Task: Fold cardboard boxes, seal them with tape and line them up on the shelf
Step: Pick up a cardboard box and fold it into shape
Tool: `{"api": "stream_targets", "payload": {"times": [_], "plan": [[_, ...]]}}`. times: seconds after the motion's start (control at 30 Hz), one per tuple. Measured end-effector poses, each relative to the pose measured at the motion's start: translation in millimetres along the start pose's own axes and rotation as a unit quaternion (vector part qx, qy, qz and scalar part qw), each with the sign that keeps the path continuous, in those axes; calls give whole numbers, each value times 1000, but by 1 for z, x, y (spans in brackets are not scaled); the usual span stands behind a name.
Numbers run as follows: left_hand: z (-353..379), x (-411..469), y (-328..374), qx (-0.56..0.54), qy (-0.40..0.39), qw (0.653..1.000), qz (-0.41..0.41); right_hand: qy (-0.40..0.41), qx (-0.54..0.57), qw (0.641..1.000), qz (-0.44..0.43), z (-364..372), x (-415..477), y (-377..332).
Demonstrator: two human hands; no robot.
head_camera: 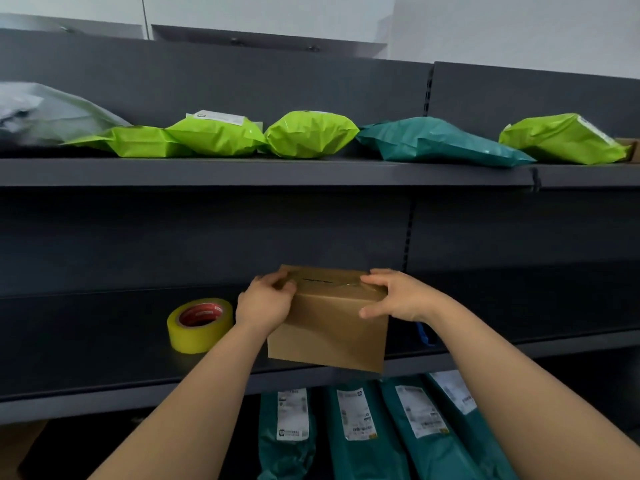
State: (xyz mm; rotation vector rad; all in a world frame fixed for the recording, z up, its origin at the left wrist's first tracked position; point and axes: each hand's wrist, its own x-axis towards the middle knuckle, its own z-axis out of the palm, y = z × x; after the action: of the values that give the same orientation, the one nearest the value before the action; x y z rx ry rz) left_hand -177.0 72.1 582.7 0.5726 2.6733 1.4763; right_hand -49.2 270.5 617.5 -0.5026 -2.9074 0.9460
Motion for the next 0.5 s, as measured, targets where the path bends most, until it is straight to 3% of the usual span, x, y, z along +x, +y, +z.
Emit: {"api": "stream_targets", "payload": {"times": [0.3, 0.5], "plan": [[15, -13, 10, -103, 63, 992, -41, -5, -162, 986, -37, -1, 33, 10], [21, -16, 21, -129, 45, 989, -59, -1, -257, 966, -40, -4, 41, 14]]}}
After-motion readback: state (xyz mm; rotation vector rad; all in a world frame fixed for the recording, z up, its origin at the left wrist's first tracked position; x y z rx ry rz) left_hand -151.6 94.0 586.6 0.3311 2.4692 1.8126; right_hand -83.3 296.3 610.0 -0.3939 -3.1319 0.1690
